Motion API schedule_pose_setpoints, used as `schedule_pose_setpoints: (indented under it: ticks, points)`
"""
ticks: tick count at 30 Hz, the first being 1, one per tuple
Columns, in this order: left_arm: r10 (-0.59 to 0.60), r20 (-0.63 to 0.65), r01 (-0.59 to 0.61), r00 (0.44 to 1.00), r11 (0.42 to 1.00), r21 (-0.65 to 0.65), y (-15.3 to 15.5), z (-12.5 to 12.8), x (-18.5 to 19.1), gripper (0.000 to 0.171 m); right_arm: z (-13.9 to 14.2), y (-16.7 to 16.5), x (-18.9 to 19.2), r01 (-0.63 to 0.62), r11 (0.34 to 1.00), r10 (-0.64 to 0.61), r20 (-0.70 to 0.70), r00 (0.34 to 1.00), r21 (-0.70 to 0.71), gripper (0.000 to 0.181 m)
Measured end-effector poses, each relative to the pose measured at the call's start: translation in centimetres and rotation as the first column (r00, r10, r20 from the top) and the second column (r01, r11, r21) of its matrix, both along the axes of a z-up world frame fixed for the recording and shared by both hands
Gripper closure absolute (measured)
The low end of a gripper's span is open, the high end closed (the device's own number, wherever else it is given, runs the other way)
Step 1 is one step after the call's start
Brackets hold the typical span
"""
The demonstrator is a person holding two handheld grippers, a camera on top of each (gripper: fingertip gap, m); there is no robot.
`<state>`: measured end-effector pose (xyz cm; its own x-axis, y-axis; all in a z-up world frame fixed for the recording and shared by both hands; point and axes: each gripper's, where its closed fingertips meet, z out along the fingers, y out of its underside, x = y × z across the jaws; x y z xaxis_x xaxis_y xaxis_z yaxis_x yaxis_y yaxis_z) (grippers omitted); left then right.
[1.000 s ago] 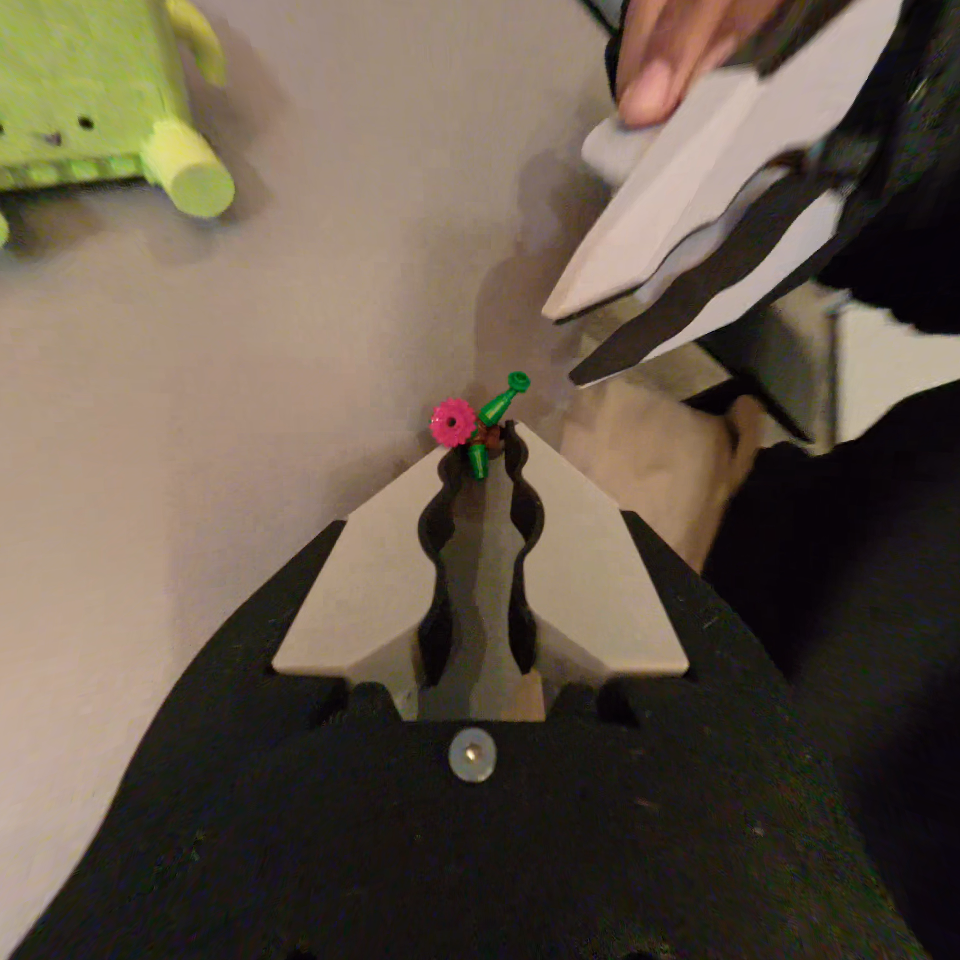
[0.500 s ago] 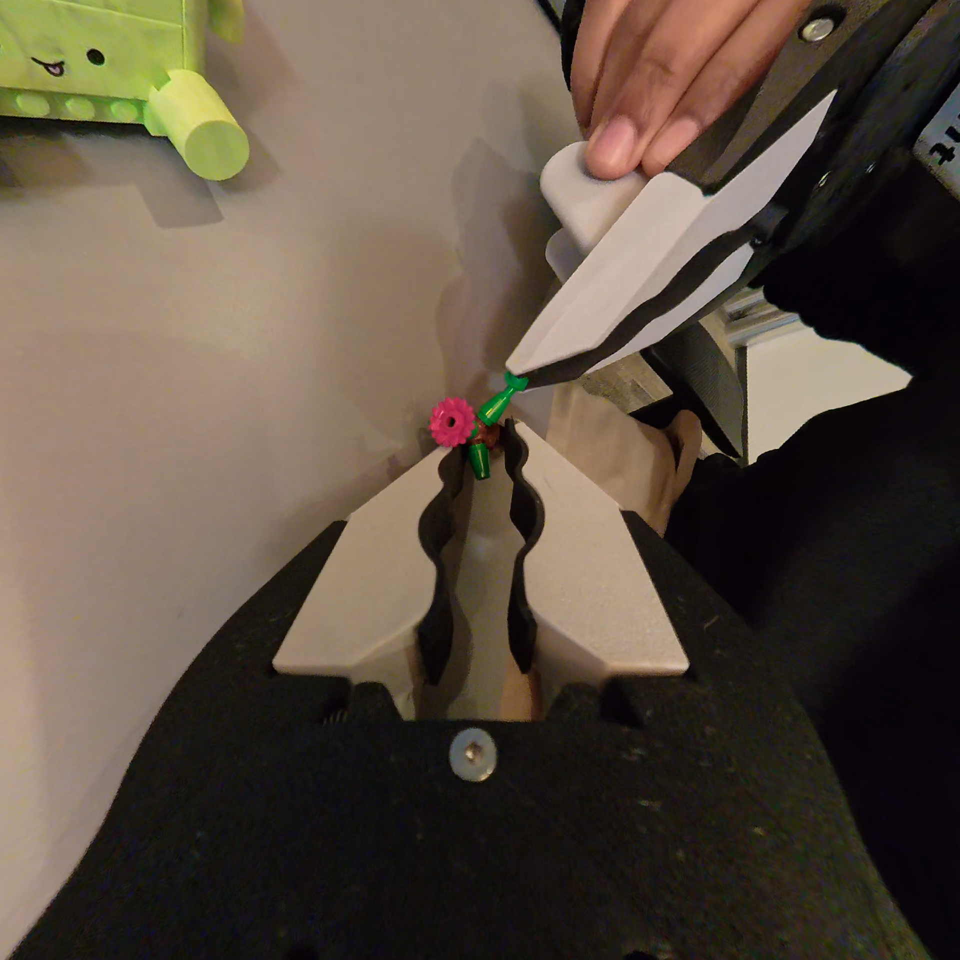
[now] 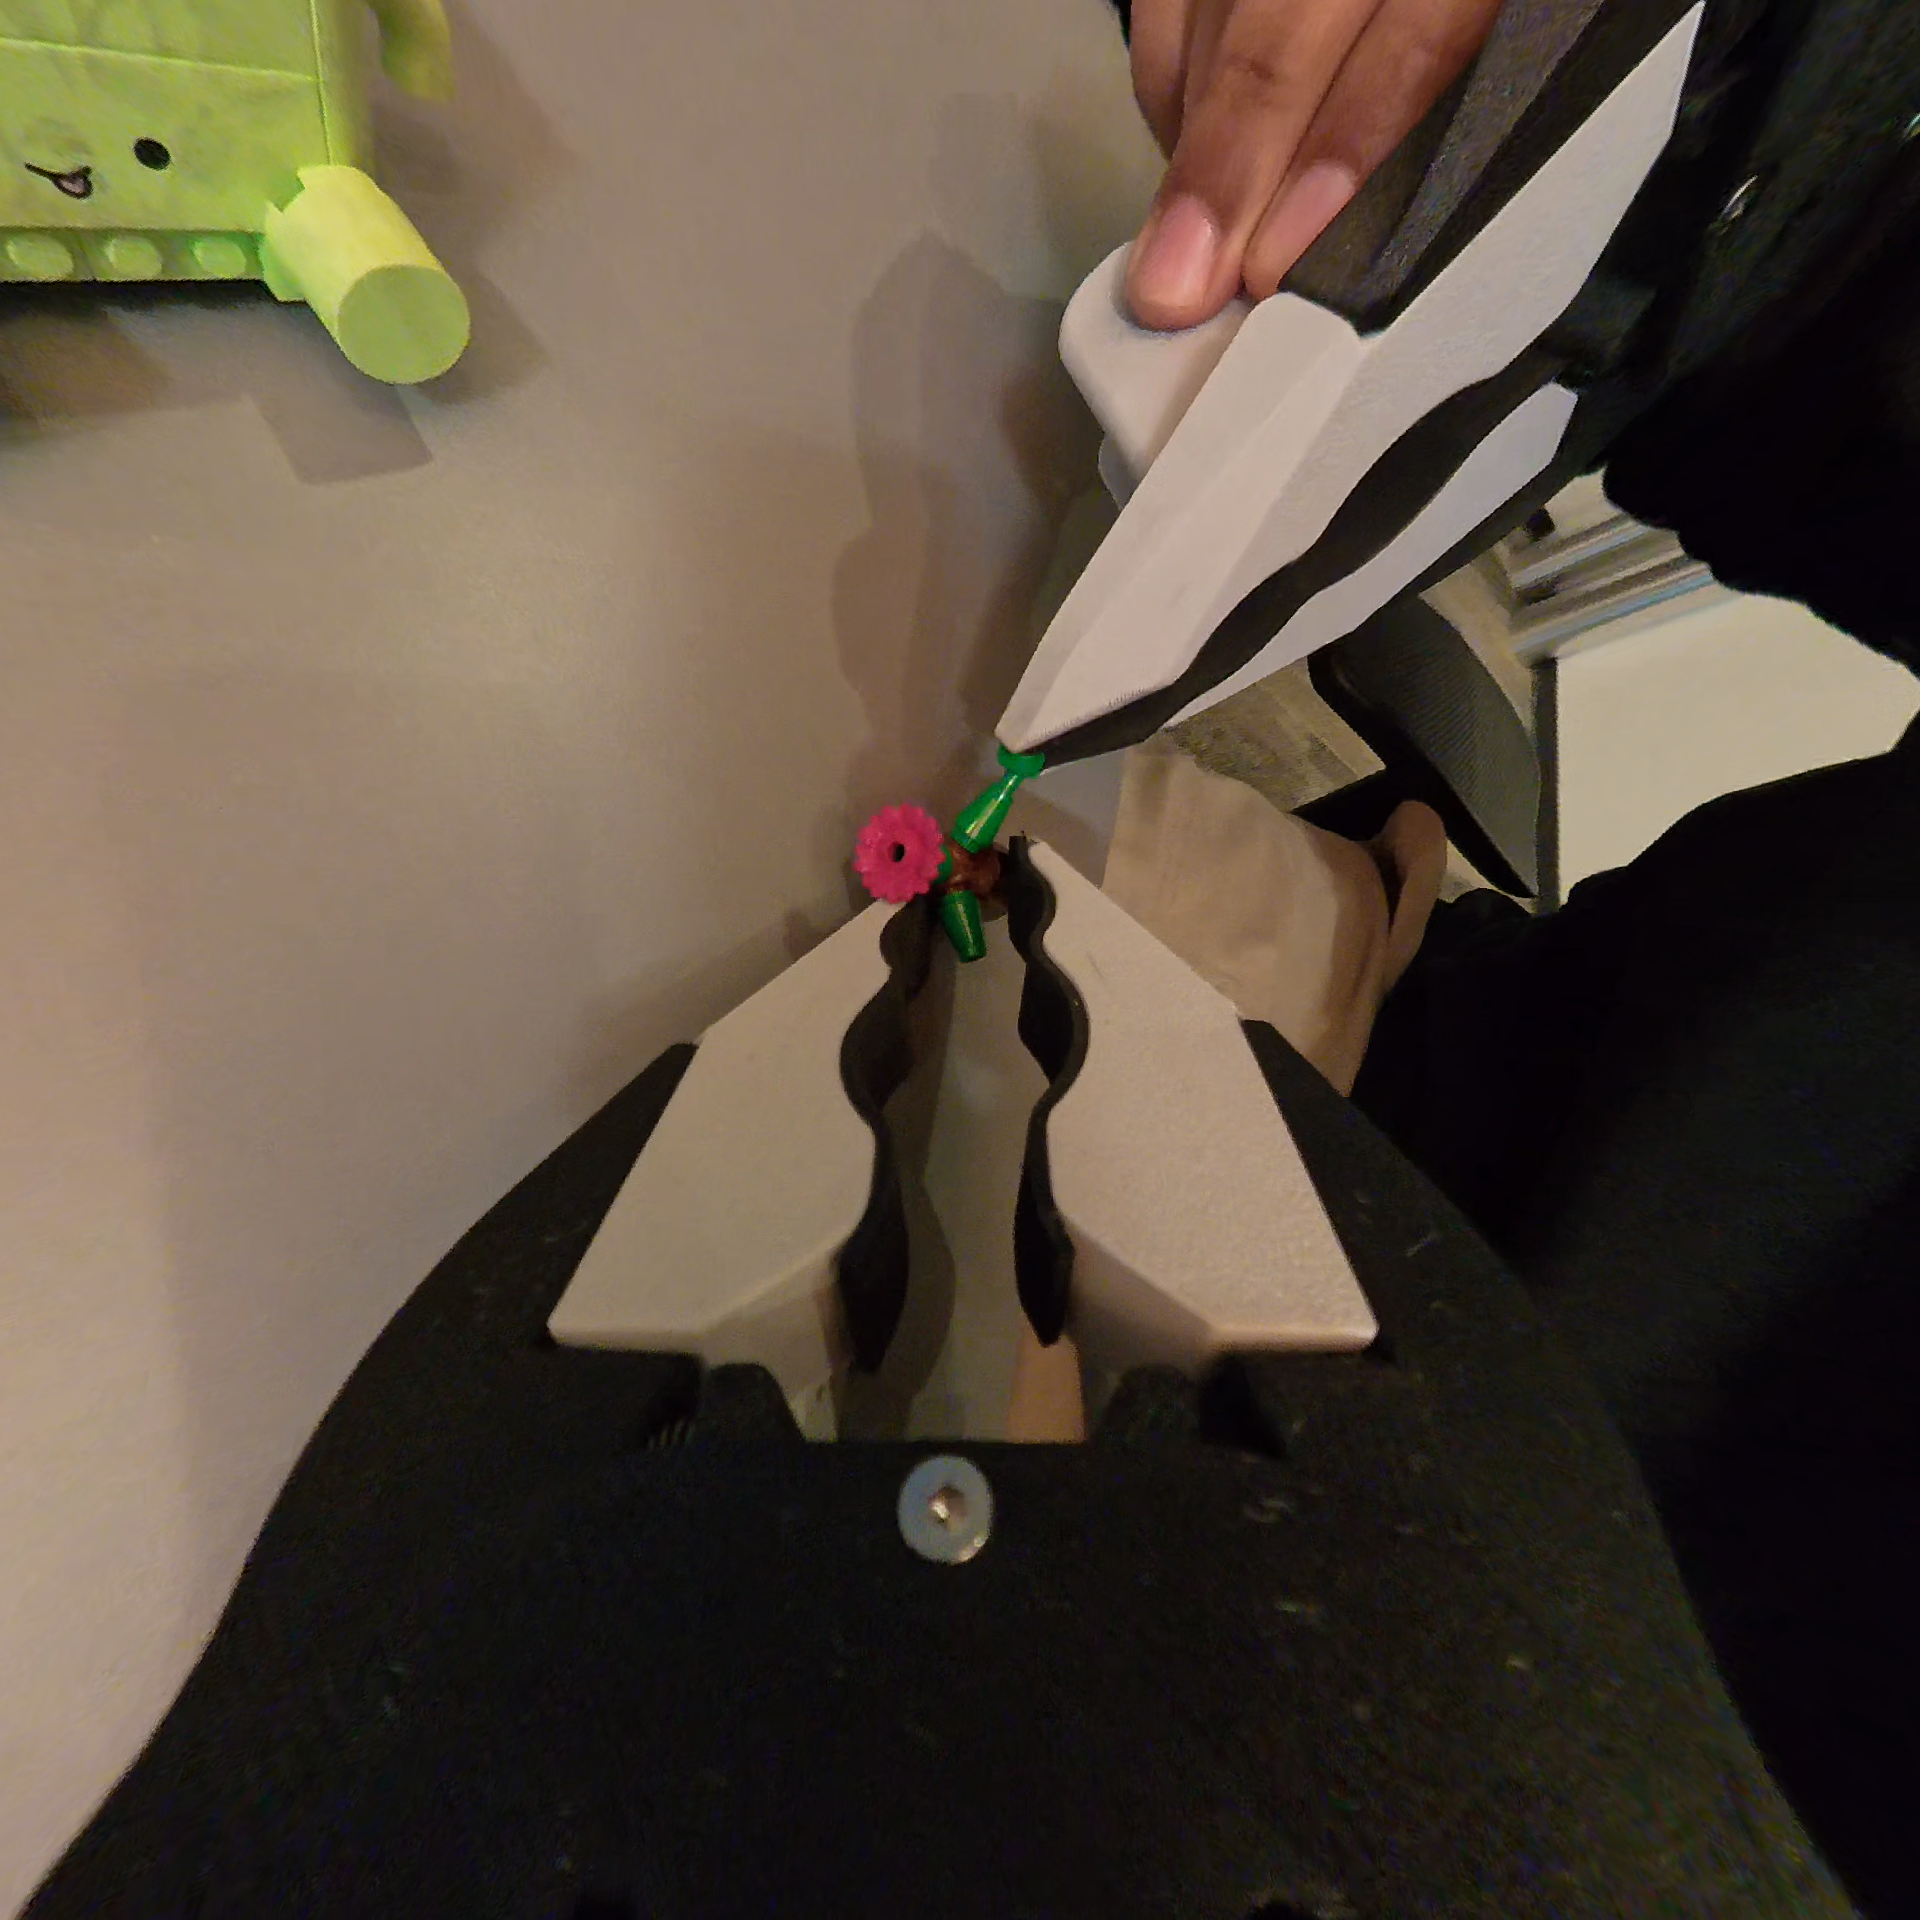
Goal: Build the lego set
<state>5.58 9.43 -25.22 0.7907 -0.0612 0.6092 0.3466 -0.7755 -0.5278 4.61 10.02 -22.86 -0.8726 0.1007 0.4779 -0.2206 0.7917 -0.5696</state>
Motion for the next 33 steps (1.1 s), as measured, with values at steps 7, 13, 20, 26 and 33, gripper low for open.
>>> schedule_pose_setpoints:
  ticks: [7, 13, 20, 26, 33]
  points:
    - [-0.005, -0.101, 0.002, 0.995, 1.0, -0.031, 0.07, -0.08, -0.04, 0.158, -0.27, 0.26, 0.14, -0.033, 0.997, 0.031, 0.038, 0.999, 0.076, 0.179]
    - [-0.022, -0.152, 0.016, 0.988, 0.999, -0.041, 0.11, -0.11, -0.06, 0.16, -0.41, 0.4, 0.16, -0.051, 0.993, 0.044, 0.074, 0.996, 0.102, 0.179]
    - [-0.033, -0.185, 0.026, 0.982, 0.999, -0.041, 0.15, -0.12, -0.1, 0.16, -0.42, 0.43, 0.13, -0.064, 0.993, 0.053, 0.112, 0.992, 0.095, 0.18]
    - [-0.036, -0.198, 0.029, 0.979, 0.999, -0.041, 0.19, -0.13, -0.13, 0.162, -0.48, 0.48, 0.04, -0.087, 0.988, 0.069, 0.139, 0.988, 0.126, 0.18]
    - [-0.031, -0.195, 0.026, 0.98, 0.999, -0.025, 0.28, -0.12, -0.16, 0.163, -0.54, 0.54, -0.11, -0.079, 0.99, 0.062, 0.151, 0.987, 0.114, 0.18]
